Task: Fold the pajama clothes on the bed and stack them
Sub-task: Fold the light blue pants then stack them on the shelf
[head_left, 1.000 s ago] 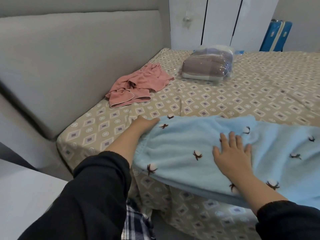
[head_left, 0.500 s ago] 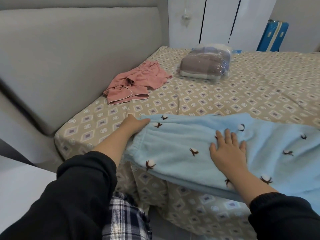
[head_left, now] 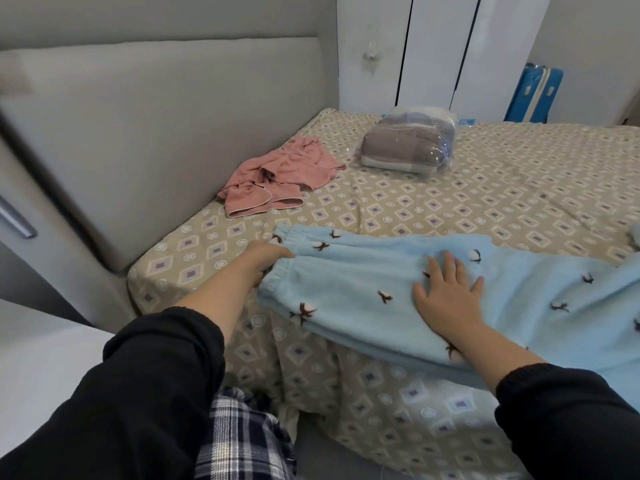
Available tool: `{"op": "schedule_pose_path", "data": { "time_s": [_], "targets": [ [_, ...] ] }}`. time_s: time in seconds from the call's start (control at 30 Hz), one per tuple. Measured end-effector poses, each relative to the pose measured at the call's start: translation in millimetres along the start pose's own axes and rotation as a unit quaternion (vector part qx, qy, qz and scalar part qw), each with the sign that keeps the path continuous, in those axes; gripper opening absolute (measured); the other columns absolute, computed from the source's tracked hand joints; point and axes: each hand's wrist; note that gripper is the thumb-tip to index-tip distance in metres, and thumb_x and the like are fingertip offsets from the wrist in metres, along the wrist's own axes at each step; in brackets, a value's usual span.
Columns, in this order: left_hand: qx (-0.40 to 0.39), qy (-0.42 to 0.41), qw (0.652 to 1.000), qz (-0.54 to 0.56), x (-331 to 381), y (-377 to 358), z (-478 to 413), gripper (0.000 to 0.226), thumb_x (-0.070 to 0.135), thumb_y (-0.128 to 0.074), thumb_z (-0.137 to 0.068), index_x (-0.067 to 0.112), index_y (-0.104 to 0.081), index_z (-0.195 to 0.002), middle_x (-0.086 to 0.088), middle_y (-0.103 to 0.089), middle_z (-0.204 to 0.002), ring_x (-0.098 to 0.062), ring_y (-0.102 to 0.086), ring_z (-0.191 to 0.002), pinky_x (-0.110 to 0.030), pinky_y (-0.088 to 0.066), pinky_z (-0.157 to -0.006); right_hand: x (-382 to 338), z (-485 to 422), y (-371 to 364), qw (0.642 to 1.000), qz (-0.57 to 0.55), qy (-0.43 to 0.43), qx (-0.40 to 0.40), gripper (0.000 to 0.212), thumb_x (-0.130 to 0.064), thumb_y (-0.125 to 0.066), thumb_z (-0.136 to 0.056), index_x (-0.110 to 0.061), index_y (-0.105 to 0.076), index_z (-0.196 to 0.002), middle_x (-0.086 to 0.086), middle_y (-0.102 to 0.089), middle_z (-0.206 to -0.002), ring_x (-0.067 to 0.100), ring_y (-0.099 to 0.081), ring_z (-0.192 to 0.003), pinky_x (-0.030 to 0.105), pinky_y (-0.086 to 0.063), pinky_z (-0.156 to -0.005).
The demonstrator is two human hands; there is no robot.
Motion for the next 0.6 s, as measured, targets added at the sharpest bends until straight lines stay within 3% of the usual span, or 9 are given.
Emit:
{"op": "schedule_pose_path", "data": {
  "time_s": [0.07, 0.17, 0.23, 0.33, 0.4, 0.47, 0.53, 0.6],
  "targets": [
    [0.015, -0.022, 1.000, -0.006, 15.0, 9.2, -4.7, 0.051, 0.000, -0.072, -0.078, 0.002, -0.055, -0.126, -0.017, -0.064, -0.120, -0.029, -0.065, -0.102, -0.040, -0.054, -0.086, -13.5, -6.8, 6.2, 1.000, -0.016, 0.008, 0.009, 0.064, -0.046, -0.026, -0.097, -0.023, -0.010, -0.154, 0.004, 0.006, -0.162, 0.022, 0.006, -0.148, 0.056, 0.005, -0.115],
    [0.076, -0.058, 0.994, -0.060, 38.7, 40.7, -15.6, 0.032, 0.003, -0.073, -0.078, 0.003, -0.062, -0.108, -0.012, -0.066, -0.114, -0.023, -0.066, -0.090, -0.032, -0.054, -0.076, -39.8, -18.2, 11.8, 0.999, -0.048, 0.014, 0.012, 0.064, -0.048, -0.027, -0.097, -0.025, -0.008, -0.154, 0.003, 0.007, -0.162, 0.022, 0.006, -0.148, 0.058, 0.003, -0.114],
    [0.155, -0.104, 0.973, -0.134, 52.3, 75.2, -27.2, 0.036, 0.003, -0.069, -0.079, 0.002, -0.061, -0.114, -0.015, -0.065, -0.116, -0.026, -0.064, -0.101, -0.032, -0.050, -0.083, -56.4, -25.6, 11.3, 0.998, -0.063, 0.017, 0.005, 0.066, -0.050, -0.028, -0.097, -0.026, -0.004, -0.154, 0.002, 0.008, -0.162, 0.021, 0.007, -0.148, 0.059, 0.001, -0.114],
    [0.274, -0.138, 0.892, -0.333, 58.5, 122.4, -42.2, 0.043, 0.012, -0.060, -0.086, 0.007, -0.052, -0.127, -0.019, -0.058, -0.127, -0.036, -0.055, -0.117, -0.038, -0.044, -0.091, -73.9, -33.4, 4.0, 0.997, -0.070, 0.024, -0.018, 0.067, -0.051, -0.027, -0.097, -0.026, -0.002, -0.154, 0.000, 0.009, -0.162, 0.021, 0.006, -0.148, 0.060, -0.002, -0.113],
    [0.303, -0.095, 0.810, -0.493, 50.2, 122.5, -46.1, 0.071, 0.019, -0.060, -0.088, 0.017, -0.024, -0.149, -0.017, -0.042, -0.143, -0.036, -0.041, -0.131, -0.046, -0.037, -0.101, -78.4, -32.8, -6.2, 0.997, -0.051, 0.031, -0.043, 0.065, -0.052, -0.025, -0.097, -0.026, -0.004, -0.153, 0.000, 0.007, -0.162, 0.021, 0.005, -0.148, 0.060, -0.003, -0.113],
    [0.274, -0.135, 0.759, -0.575, 33.7, 88.6, -44.2, 0.087, 0.025, -0.062, -0.088, 0.023, -0.004, -0.154, -0.012, -0.026, -0.153, -0.035, -0.028, -0.138, -0.051, -0.030, -0.107, -79.5, -26.7, -20.2, 0.996, -0.003, 0.048, -0.078, 0.065, -0.053, -0.021, -0.097, -0.026, -0.006, -0.153, 0.001, 0.005, -0.162, 0.022, 0.003, -0.148, 0.059, -0.002, -0.114],
    [0.156, -0.205, 0.759, -0.598, 7.2, 27.9, -37.7, 0.074, 0.034, -0.049, -0.095, 0.022, -0.005, -0.154, -0.010, -0.017, -0.158, -0.033, -0.018, -0.143, -0.053, -0.022, -0.113, -77.8, -21.4, -30.6, 0.994, 0.031, 0.058, -0.082, 0.065, -0.054, -0.018, -0.097, -0.025, -0.006, -0.153, 0.002, 0.003, -0.162, 0.023, 0.001, -0.148, 0.059, -0.002, -0.114],
    [0.037, -0.220, 0.768, -0.600, -28.2, -33.6, -20.7, 0.063, 0.045, -0.032, -0.099, 0.026, -0.006, -0.154, -0.007, -0.009, -0.161, -0.029, -0.007, -0.147, -0.053, -0.010, -0.116, -74.3, -19.8, -32.2, 0.995, 0.032, 0.064, -0.075, 0.064, -0.053, -0.018, -0.097, -0.025, -0.008, -0.153, 0.002, 0.001, -0.162, 0.022, -0.001, -0.148, 0.058, -0.002, -0.113]
  ]
}}
Point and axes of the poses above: each hand's wrist, its own z-axis away from the middle knuckle, its own y-axis out of the back of the hand, x = y × z
